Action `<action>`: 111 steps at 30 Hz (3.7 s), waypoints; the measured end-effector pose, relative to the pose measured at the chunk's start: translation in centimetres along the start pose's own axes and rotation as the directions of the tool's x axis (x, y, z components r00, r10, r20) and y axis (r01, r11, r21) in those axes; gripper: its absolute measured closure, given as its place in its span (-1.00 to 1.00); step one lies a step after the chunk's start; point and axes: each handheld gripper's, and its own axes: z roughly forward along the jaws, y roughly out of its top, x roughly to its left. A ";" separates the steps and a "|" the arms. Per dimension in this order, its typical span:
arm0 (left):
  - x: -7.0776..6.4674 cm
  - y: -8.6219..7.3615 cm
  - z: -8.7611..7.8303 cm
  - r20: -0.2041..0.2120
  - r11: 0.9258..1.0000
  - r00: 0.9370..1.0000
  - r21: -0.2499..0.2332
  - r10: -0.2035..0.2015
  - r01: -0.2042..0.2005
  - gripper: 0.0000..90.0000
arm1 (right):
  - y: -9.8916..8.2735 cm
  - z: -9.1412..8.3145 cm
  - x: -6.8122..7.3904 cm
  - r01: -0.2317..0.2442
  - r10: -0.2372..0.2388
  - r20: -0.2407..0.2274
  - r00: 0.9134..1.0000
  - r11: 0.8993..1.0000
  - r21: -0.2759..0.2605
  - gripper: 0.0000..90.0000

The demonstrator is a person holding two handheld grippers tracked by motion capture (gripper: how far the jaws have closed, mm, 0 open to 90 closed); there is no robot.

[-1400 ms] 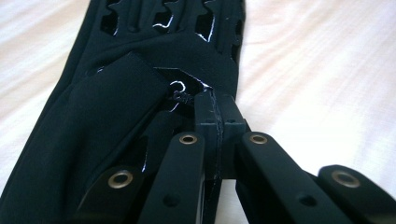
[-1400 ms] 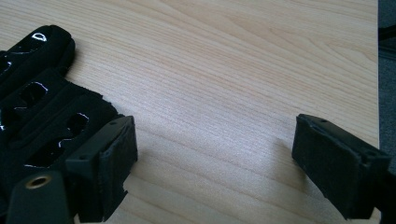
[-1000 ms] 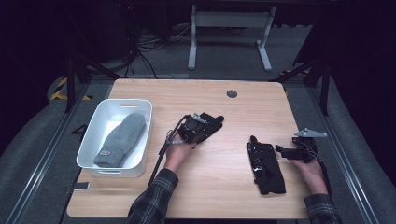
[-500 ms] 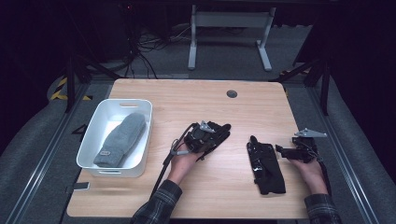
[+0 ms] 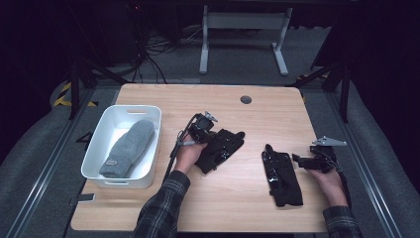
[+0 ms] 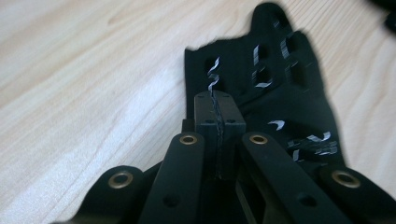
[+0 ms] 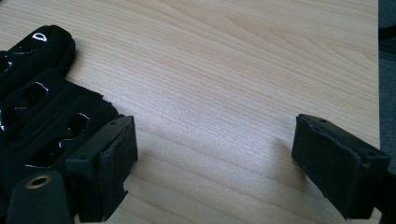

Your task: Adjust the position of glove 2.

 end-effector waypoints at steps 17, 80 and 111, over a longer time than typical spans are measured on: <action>-2.0 -2.9 -1.5 0.017 0.998 1.000 0.062 0.021 -0.022 1.00 | 0.0 0.0 0.0 0.000 0.000 0.000 1.000 1.000 0.000 -0.68; -5.9 -11.2 -7.1 0.042 0.997 0.998 -0.054 -0.045 0.048 -0.25 | -0.3 -3.0 10.4 0.284 -0.252 -0.326 0.911 0.957 0.054 1.00; -4.8 -9.6 -7.1 0.136 0.976 0.977 -0.118 -0.166 0.182 0.95 | -0.5 -3.7 9.2 0.262 -0.234 -0.327 0.916 0.964 0.042 0.99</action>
